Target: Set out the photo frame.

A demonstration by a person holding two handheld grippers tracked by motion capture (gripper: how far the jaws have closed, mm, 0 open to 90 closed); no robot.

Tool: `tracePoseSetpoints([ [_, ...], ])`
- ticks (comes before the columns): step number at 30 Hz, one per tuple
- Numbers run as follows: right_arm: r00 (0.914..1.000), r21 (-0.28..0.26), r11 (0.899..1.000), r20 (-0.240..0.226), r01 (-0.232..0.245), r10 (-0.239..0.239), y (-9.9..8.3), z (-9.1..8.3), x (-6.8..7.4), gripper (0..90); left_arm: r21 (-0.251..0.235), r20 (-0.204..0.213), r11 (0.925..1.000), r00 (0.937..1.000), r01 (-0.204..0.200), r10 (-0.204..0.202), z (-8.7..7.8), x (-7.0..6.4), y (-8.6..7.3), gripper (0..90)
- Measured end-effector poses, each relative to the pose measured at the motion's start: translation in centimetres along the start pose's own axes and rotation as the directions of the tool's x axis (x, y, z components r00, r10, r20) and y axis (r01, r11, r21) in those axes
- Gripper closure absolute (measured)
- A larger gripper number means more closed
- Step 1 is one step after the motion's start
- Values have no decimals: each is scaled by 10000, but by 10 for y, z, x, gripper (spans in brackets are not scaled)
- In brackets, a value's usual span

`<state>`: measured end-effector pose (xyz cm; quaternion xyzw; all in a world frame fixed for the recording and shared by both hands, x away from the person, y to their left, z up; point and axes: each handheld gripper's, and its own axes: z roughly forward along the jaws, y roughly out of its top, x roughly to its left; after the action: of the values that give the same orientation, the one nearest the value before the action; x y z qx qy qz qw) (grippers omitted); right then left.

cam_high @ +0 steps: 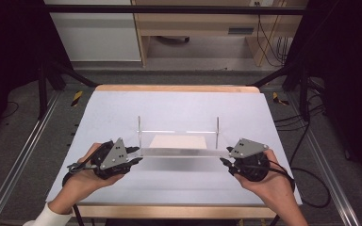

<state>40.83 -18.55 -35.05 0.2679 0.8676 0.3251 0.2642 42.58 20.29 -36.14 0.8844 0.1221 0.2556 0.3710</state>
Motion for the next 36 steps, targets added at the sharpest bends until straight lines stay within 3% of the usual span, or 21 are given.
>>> tracePoseSetpoints([
  [4, 10000, 31, 10000, -16, 6, -6, 0, 0, 0, 598, 251, -140, 9994, 9996, -253, 256, 4, -1, 2, 653],
  [11, 10000, -34, 10000, -67, -29, 29, 2, 0, -3, 599, 113, -333, 9995, 9990, -292, 295, 3, 1, 4, 682],
  [26, 9997, -729, 9970, -93, -248, 241, 21, 0, -34, 602, 251, -112, 9996, 9999, 95, -93, 3, 38, 28, 697],
  [36, 9993, -1049, 9938, -57, -380, 376, 34, 4, -53, 601, 97, -64, 9993, 9993, 362, -362, 6, 62, 38, 675],
])
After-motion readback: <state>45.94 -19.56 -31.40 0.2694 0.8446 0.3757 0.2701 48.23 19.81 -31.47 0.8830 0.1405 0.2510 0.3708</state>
